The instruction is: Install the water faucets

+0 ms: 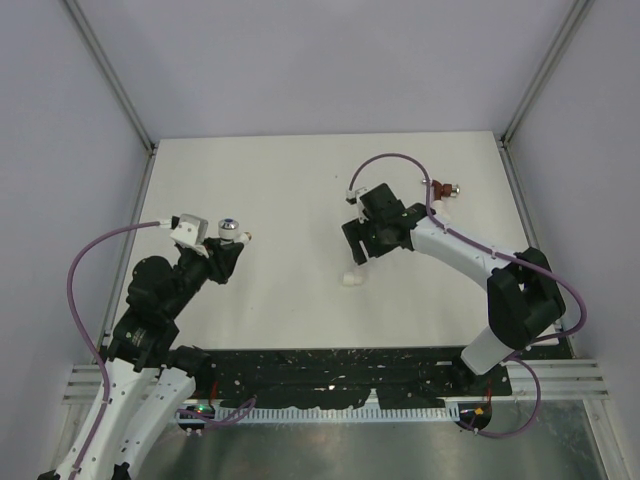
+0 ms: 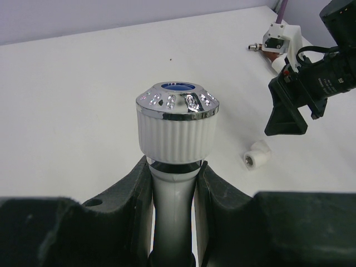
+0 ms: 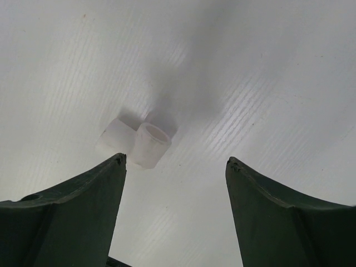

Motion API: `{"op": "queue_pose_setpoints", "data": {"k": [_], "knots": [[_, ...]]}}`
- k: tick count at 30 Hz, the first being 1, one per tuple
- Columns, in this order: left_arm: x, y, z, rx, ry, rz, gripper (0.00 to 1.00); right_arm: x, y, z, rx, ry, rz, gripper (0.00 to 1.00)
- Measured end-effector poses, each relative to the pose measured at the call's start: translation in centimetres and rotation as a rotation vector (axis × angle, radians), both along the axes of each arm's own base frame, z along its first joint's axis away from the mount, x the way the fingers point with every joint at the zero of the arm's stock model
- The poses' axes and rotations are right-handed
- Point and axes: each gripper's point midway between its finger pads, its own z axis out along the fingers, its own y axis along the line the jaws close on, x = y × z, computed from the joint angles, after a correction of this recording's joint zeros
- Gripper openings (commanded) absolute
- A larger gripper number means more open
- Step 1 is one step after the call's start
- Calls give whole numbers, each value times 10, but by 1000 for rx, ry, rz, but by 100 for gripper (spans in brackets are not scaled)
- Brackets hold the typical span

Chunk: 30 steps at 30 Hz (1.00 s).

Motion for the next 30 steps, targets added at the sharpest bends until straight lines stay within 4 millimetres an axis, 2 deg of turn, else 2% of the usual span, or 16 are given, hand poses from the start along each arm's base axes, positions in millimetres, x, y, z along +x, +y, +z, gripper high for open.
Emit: {"op": "queue_pose_setpoints", "data": {"k": [3,11,19,24,30], "knots": [[0,0,0,0,0,0,0,-2,-1,-1,-28,-9,88,77],[0,0,0,0,0,0,0,-23,-2,-7,-105,-29,463,77],[0,0,0,1,0,1,0,-33,16,-4,-69,-171,800,79],[1,0,-1,4,3,0,0,-33,18,-15,-86,-237,918,79],[1,0,-2,6,5,0,0,-24,24,-24,-106,-284,968,79]]}}
